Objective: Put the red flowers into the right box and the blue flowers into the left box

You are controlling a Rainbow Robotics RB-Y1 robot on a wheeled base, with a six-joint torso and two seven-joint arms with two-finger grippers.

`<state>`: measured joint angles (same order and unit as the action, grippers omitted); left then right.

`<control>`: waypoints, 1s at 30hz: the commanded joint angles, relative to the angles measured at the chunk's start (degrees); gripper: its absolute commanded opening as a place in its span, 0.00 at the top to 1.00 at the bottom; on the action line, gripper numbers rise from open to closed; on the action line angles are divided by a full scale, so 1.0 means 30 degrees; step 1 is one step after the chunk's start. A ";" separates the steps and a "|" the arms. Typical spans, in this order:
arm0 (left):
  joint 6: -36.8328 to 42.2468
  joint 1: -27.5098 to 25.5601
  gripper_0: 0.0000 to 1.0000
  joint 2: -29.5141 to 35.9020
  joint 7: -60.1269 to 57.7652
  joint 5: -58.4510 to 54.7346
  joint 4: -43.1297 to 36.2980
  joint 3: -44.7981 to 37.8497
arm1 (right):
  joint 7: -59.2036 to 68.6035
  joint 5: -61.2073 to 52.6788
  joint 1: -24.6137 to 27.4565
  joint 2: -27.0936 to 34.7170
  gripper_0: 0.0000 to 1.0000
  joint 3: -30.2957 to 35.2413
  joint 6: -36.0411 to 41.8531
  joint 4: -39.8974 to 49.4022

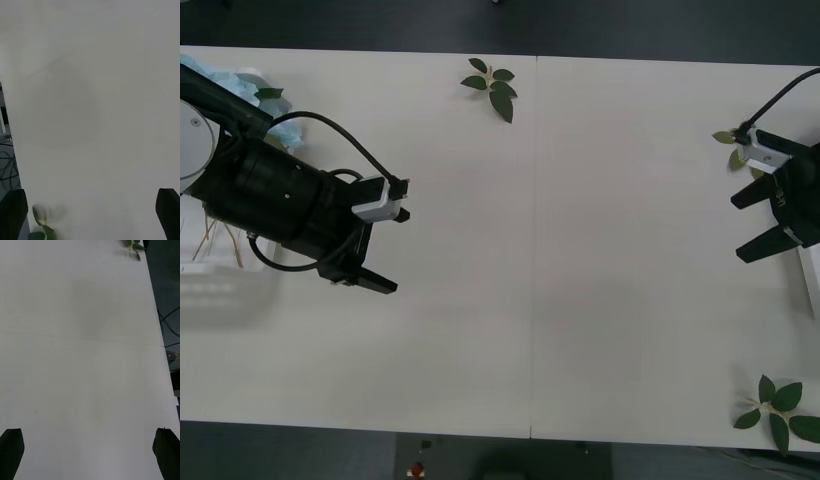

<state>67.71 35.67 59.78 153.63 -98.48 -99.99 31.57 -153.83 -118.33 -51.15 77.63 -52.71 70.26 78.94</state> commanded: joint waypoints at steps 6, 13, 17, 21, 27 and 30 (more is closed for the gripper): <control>0.4238 0.0386 0.00 0.0083 0.0457 0.0336 0.0370 -0.3375 | -0.0391 0.0713 -0.0117 0.0608 0.00 0.0841 -0.1915 0.0231; 0.5088 0.0356 0.00 0.0054 0.0457 0.0072 0.0517 -0.3785 | -0.0391 0.0772 -0.0088 0.0666 0.00 0.0841 -0.2296 0.0318; 0.5058 0.0356 0.00 0.0054 0.0457 0.0013 0.0517 -0.3785 | -0.0391 0.0772 -0.0088 0.0901 0.00 0.0841 -0.2267 0.0318; 0.5117 0.0298 0.00 0.0054 0.0457 0.0013 0.0722 -0.3756 | -0.0391 0.0596 -0.0088 0.1077 0.00 0.0841 -0.2179 0.0289; 0.5117 0.0298 0.00 0.0054 0.0457 0.0013 0.0722 -0.3756 | -0.0391 0.0215 -0.0088 0.1252 0.00 0.0841 -0.1915 0.0084; 0.5117 0.0298 0.00 0.0054 0.0457 0.0013 0.0722 -0.3756 | -0.0391 0.0215 -0.0088 0.1252 0.00 0.0841 -0.1915 0.0084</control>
<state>82.61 35.67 59.78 153.63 -97.74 -97.93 20.06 -153.83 -117.31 -50.83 77.78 -50.41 63.98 79.05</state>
